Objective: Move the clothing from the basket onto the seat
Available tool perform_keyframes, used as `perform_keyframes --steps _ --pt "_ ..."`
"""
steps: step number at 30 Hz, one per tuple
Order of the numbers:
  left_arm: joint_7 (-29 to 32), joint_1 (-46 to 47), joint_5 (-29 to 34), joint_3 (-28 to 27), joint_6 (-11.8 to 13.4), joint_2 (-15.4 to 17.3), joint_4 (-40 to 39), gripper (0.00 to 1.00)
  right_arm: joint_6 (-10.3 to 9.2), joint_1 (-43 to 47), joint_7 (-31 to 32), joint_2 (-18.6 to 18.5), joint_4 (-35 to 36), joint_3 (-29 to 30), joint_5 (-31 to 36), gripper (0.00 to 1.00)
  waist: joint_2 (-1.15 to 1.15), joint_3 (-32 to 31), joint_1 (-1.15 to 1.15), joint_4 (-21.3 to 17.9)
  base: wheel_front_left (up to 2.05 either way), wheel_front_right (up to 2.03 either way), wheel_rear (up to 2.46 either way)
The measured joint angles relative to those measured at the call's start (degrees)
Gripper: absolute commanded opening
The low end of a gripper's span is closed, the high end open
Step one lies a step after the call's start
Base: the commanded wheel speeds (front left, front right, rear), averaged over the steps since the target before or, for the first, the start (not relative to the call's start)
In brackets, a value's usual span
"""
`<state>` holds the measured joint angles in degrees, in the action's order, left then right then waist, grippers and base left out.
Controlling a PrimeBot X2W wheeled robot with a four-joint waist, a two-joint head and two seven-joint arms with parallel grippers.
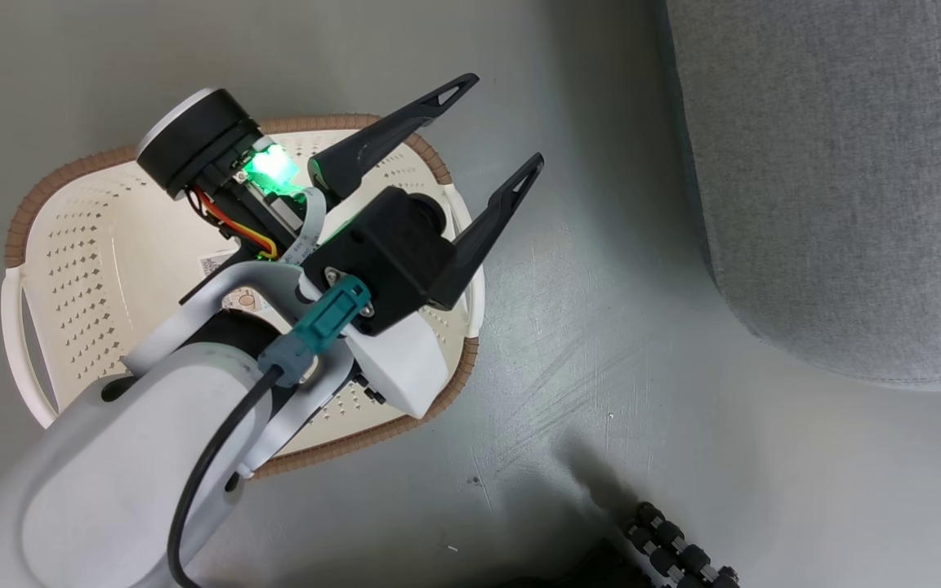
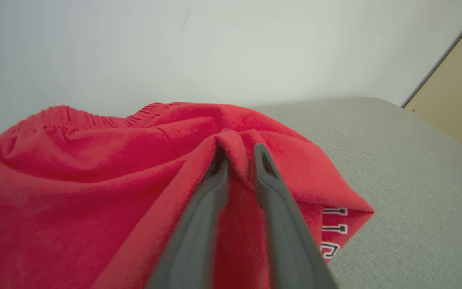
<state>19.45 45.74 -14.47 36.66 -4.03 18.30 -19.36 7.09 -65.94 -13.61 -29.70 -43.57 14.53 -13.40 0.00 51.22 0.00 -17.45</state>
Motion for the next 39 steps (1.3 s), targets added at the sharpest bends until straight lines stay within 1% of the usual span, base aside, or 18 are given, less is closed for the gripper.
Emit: perform_keyframes --steps 7,12,18,26,31,34,39 --pt "-0.9 0.0 0.0 -0.7 0.0 0.4 0.9 1.0 0.0 2.5 0.0 1.4 0.4 1.6 1.1 1.0 0.0 -1.0 0.0 -0.8 0.0 0.0 0.0" --pt "-1.8 0.0 0.0 -0.9 0.0 0.6 1.8 1.0 0.0 5.0 -0.1 3.4 0.9 2.0 1.8 1.0 0.0 -2.2 0.0 -1.6 0.0 0.0 0.0" --pt "-3.3 -0.1 0.0 -1.5 0.0 1.1 2.4 1.0 0.0 8.1 -0.6 5.1 4.9 2.8 1.8 1.0 0.0 -4.0 0.0 -2.6 0.0 0.0 0.0" --pt "-6.3 -1.2 -0.6 -3.4 1.1 0.4 3.7 1.0 0.01 12.7 -0.6 10.6 8.5 1.2 0.8 1.0 0.0 -7.0 0.0 -3.2 0.0 0.0 0.0" --pt "-8.7 -3.1 -0.6 -5.2 3.0 0.4 4.4 1.0 0.01 14.2 -0.7 13.4 11.9 -2.6 0.3 1.0 0.0 -9.2 0.0 -3.2 0.0 0.0 0.0" --pt "-10.3 -4.7 -0.8 -6.6 4.2 0.3 4.8 1.0 0.01 14.3 -0.8 14.2 13.7 -5.0 0.4 1.0 0.0 -10.5 0.0 -2.9 0.0 0.0 0.0" --pt "-12.9 -8.1 -1.4 -9.4 7.2 -0.1 5.3 1.0 0.01 15.8 -0.8 15.2 15.6 -9.5 0.5 1.0 0.0 -12.8 0.0 -1.8 0.0 0.0 0.0"
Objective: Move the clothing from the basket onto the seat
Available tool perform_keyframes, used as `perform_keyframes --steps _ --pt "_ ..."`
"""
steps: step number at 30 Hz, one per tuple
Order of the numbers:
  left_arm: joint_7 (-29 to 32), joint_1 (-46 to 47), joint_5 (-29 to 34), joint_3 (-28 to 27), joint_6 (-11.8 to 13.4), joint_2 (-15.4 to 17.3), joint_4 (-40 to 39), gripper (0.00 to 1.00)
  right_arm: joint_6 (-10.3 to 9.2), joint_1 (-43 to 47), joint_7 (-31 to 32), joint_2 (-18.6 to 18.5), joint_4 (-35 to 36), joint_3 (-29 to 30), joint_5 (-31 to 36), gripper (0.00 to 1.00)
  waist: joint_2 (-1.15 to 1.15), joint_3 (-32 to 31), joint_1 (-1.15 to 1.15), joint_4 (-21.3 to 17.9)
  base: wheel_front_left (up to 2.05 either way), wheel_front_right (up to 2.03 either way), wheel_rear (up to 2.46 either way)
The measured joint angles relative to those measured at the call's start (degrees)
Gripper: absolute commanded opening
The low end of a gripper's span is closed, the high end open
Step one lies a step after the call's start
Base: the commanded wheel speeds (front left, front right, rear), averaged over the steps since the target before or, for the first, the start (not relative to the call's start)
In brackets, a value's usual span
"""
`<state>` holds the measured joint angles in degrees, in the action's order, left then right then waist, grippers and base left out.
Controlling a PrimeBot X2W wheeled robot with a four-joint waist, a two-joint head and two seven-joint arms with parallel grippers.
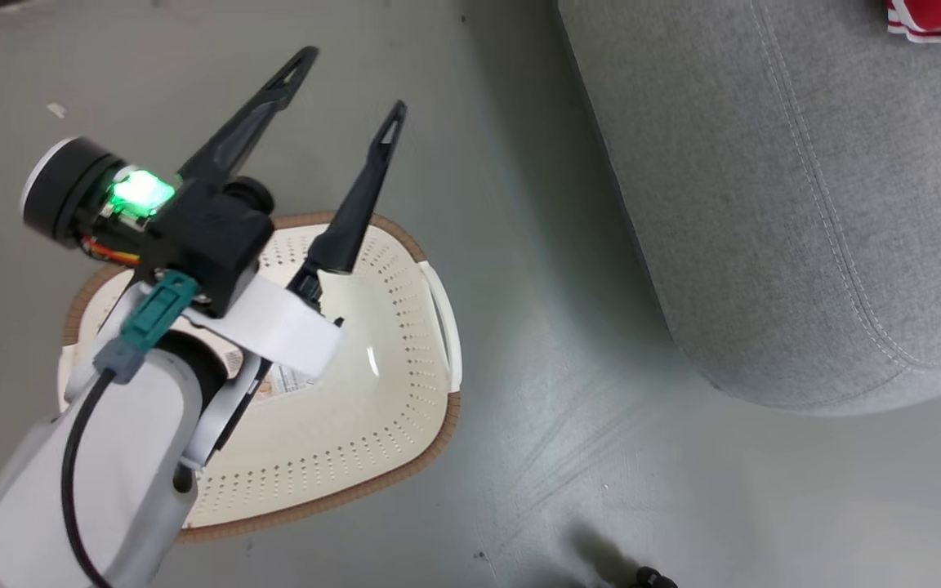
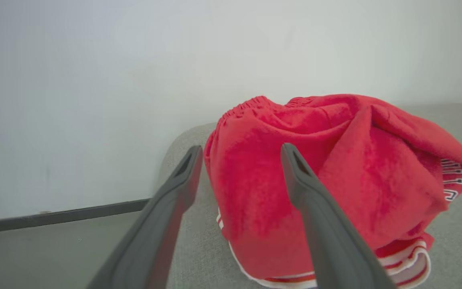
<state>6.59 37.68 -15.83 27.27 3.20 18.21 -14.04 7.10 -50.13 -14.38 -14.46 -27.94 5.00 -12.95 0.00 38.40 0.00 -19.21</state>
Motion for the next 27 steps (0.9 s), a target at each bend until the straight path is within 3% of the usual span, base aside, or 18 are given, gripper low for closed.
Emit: perform_keyframes --steps 13,27 --pt "-7.6 -11.4 -3.4 -8.4 7.9 -1.4 0.3 1.0 0.0 3.1 0.0 0.5 2.6 -10.0 1.3 1.0 0.0 -6.2 0.0 5.4 0.0 0.0 0.0" --pt "-16.1 -21.4 -7.5 -13.4 10.9 -3.7 2.0 1.0 0.0 9.6 -0.1 -0.1 7.6 -14.9 0.8 1.0 0.0 -13.4 0.0 11.9 0.0 0.0 0.0"
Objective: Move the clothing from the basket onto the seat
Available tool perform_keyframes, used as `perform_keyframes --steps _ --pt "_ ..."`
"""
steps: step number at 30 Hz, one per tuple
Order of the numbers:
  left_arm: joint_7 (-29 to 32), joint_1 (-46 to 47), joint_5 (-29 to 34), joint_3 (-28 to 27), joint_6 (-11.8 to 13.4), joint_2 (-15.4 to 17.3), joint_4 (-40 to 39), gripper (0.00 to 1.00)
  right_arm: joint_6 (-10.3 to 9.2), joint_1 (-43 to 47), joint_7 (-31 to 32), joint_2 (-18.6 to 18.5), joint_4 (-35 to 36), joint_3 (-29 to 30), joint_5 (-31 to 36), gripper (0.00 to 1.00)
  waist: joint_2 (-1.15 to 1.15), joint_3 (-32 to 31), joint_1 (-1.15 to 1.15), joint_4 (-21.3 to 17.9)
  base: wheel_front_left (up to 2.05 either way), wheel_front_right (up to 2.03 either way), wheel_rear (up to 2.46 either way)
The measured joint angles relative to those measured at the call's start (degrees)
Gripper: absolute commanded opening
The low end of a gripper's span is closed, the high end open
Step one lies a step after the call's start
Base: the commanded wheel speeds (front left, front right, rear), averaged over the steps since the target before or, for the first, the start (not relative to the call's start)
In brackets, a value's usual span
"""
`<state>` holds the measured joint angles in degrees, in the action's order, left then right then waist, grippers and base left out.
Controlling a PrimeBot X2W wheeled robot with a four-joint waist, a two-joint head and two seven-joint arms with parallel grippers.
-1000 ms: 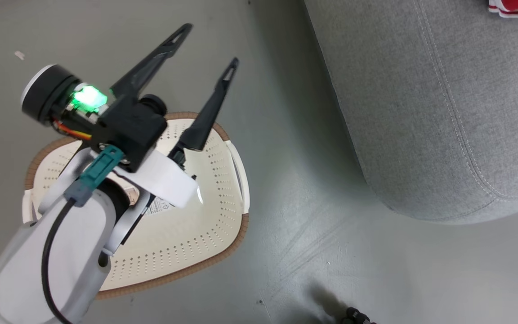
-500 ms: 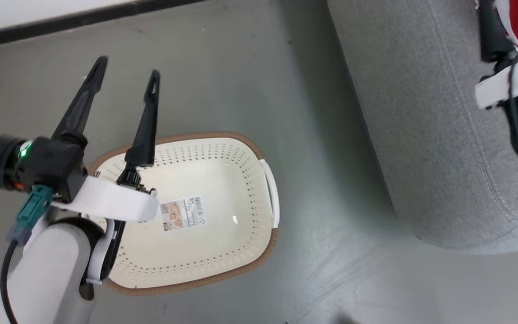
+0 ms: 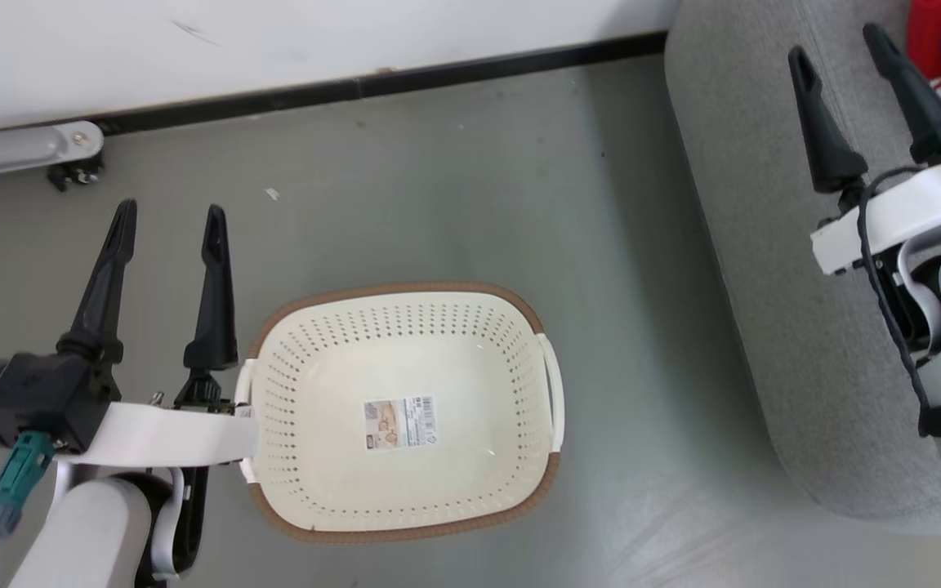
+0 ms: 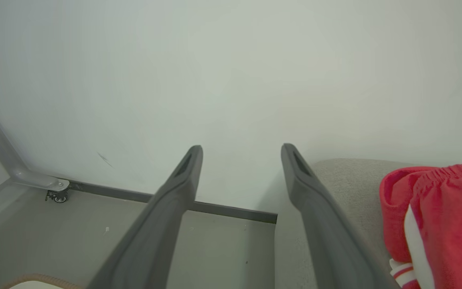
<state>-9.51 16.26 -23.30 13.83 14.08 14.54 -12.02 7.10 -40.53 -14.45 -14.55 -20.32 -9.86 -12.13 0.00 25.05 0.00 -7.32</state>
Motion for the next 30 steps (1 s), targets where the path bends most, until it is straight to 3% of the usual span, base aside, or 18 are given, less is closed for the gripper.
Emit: perform_keyframes --steps 12,30 --pt "-3.8 -5.7 -2.4 -1.4 -0.2 -1.5 2.0 1.0 0.0 6.7 0.0 -0.6 2.9 -0.5 -0.3 1.0 0.0 -6.4 0.0 4.4 0.0 0.0 0.0" --pt "-4.9 -13.1 -2.4 -2.8 -4.3 -1.1 6.0 1.0 0.0 20.3 0.0 0.5 6.9 2.2 2.1 1.0 0.0 -15.6 0.0 8.3 0.0 0.0 0.0"
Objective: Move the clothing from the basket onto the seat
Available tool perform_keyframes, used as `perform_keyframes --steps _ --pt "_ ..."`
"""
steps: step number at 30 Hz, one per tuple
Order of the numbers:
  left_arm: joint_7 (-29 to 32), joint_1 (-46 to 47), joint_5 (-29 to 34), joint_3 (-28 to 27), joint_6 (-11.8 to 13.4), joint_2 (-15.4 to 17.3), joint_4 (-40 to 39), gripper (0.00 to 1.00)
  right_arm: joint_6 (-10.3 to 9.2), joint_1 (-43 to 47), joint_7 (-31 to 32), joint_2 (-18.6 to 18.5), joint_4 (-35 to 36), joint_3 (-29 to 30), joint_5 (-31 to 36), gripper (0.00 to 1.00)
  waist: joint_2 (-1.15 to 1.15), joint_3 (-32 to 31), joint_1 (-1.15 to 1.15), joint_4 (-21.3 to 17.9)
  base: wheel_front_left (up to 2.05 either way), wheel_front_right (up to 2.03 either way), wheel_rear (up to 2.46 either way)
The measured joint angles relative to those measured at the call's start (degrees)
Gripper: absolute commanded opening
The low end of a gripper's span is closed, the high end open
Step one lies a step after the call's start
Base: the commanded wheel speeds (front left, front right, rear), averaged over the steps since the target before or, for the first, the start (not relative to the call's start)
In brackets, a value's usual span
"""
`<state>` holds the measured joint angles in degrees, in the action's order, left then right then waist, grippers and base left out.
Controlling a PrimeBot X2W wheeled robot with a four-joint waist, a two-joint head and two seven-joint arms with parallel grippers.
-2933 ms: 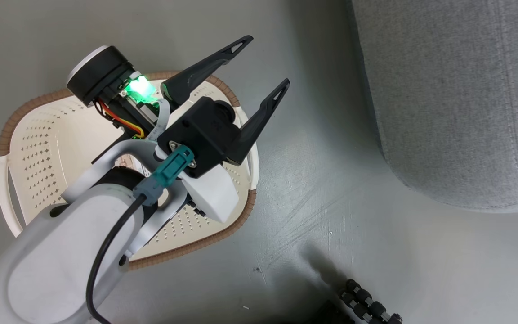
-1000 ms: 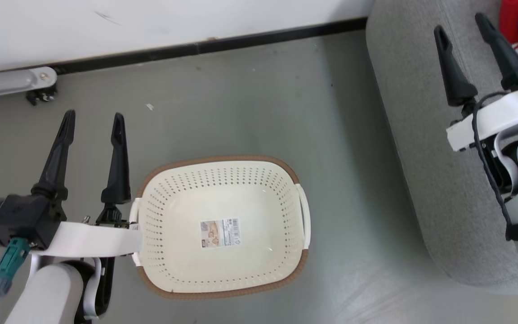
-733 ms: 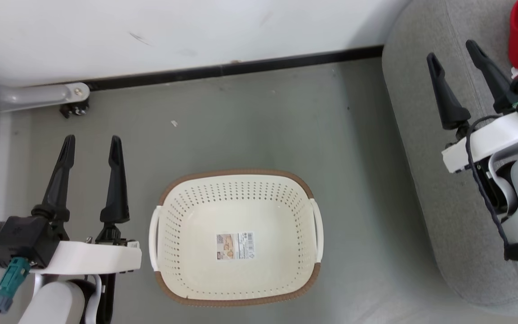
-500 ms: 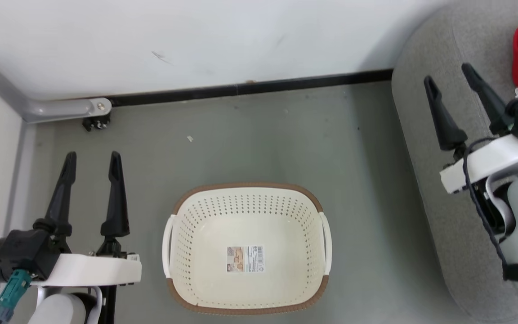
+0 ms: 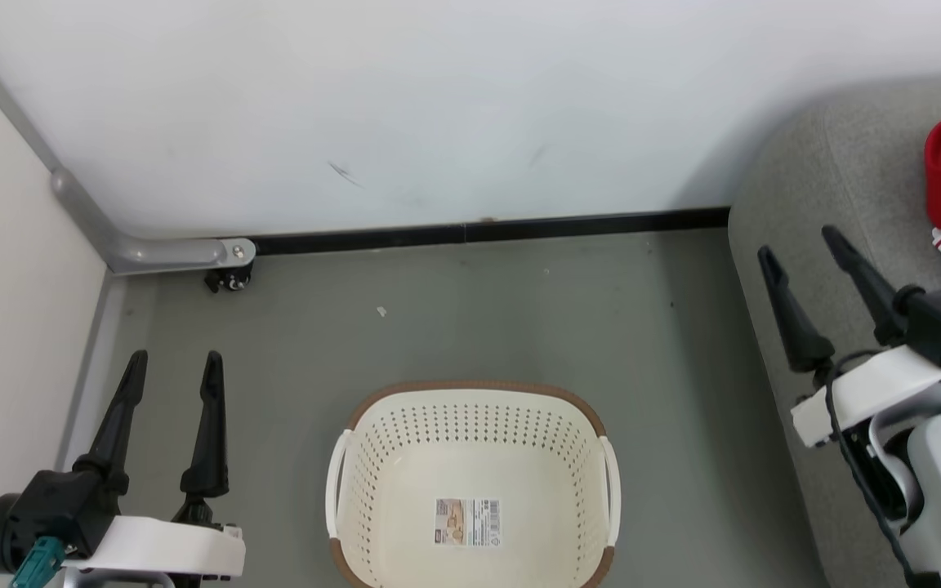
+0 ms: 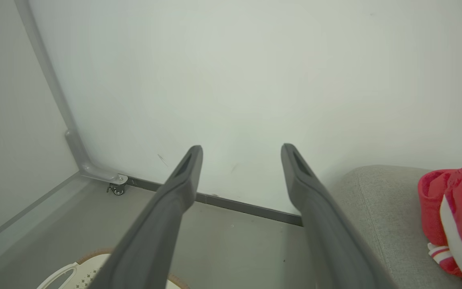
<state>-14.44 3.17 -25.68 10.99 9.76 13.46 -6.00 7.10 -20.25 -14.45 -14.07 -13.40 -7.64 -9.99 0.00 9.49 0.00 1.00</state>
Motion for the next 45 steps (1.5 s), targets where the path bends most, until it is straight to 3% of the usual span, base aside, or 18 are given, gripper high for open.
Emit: perform_keyframes --steps 22,45 --pt "0.0 -6.8 1.3 -3.7 -3.9 -1.7 2.8 1.0 0.0 13.6 0.0 4.8 7.0 5.7 2.4 1.0 0.0 -8.0 0.0 0.8 0.0 0.0 0.0" --pt "0.0 -10.7 3.6 -5.3 -6.5 -2.8 4.6 1.0 -0.01 19.1 0.0 5.9 9.6 6.8 3.3 1.0 0.0 -10.8 0.0 1.0 0.0 0.0 0.0"
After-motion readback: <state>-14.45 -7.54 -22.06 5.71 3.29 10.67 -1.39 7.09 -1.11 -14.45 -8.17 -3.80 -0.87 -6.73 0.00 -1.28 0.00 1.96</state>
